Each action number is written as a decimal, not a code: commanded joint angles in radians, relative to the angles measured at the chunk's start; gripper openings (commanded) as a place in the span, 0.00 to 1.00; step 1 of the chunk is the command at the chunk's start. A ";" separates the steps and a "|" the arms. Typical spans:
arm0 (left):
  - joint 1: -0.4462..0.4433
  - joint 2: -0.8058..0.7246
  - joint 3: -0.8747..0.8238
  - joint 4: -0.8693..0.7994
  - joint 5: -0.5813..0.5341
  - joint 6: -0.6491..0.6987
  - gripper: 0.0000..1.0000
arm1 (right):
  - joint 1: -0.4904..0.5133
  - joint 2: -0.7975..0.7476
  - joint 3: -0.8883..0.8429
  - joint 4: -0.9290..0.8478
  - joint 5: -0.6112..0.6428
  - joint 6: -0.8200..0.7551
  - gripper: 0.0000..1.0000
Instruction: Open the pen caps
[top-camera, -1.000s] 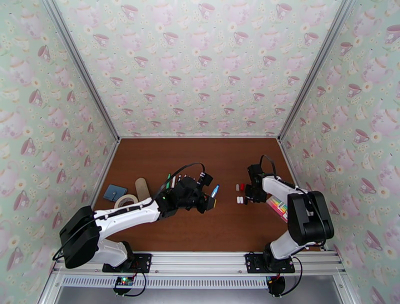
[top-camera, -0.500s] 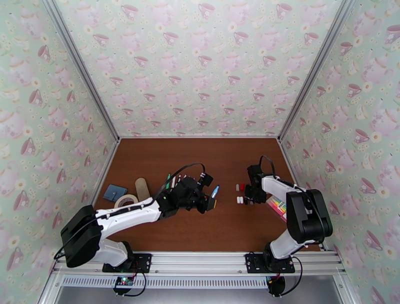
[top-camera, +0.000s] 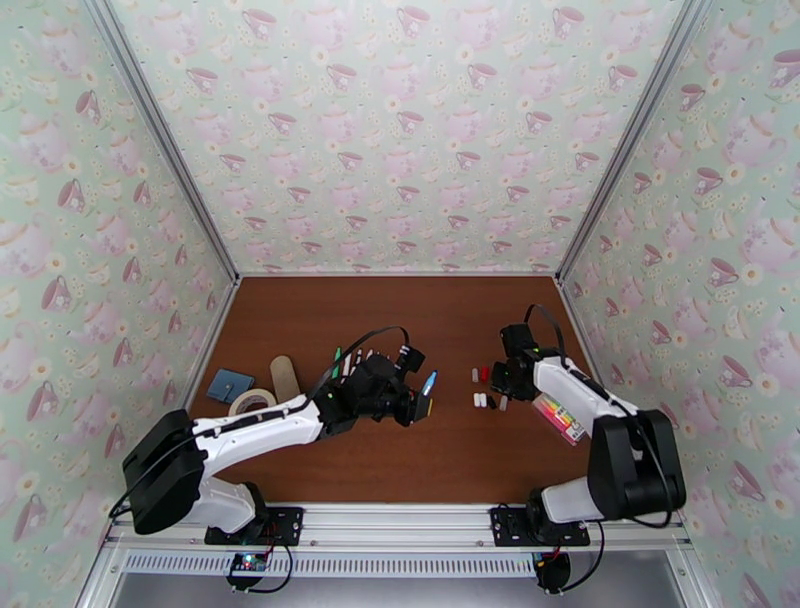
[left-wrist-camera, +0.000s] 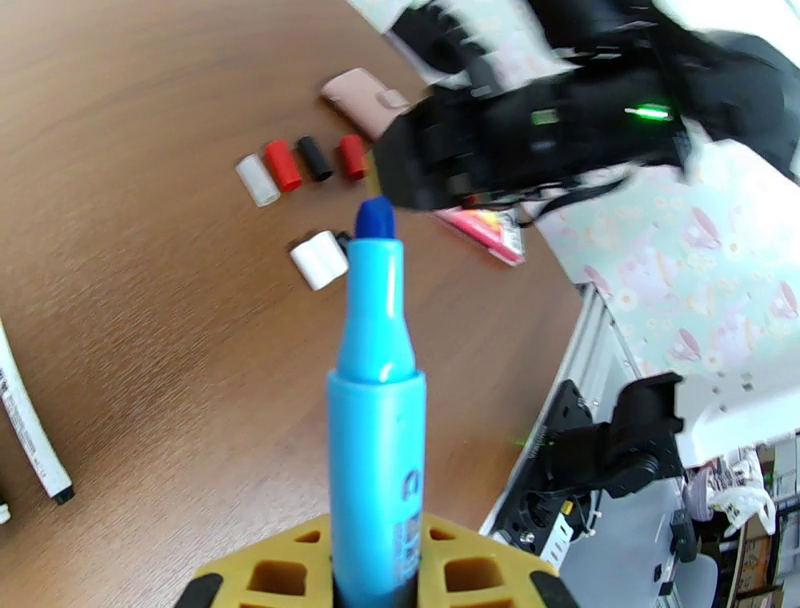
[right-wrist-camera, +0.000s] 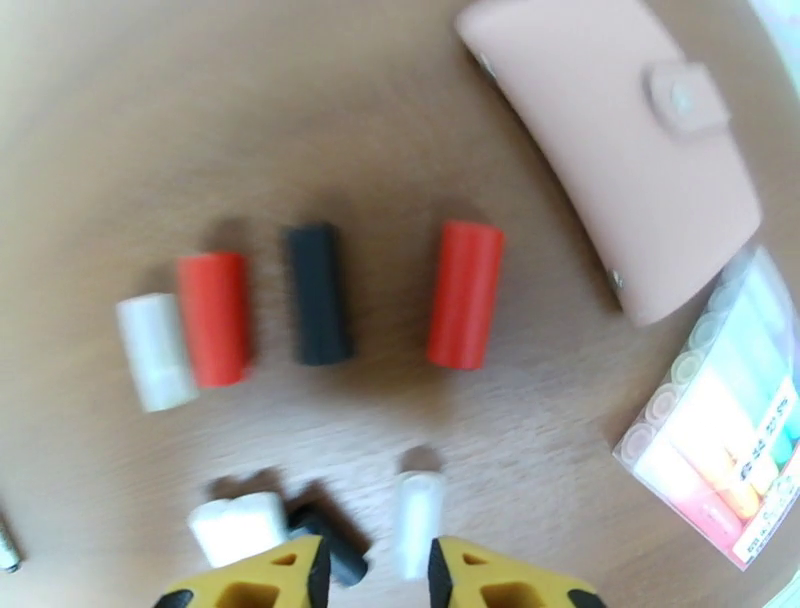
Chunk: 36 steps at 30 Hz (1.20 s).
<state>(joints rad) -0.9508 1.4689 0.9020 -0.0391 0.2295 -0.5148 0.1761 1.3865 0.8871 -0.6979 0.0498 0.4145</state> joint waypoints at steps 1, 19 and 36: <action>-0.014 0.040 0.067 -0.072 -0.093 -0.029 0.08 | 0.033 -0.093 -0.033 0.084 -0.133 -0.009 0.40; -0.019 0.269 0.329 -0.355 -0.433 -0.220 0.09 | 0.077 -0.393 -0.265 0.395 -0.687 0.105 1.00; 0.011 0.521 0.564 -0.514 -0.483 -0.251 0.15 | 0.077 -0.479 -0.295 0.290 -0.568 0.122 1.00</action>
<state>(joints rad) -0.9459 1.9575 1.4258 -0.5034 -0.2230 -0.7547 0.2478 0.9142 0.6064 -0.3725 -0.5541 0.5312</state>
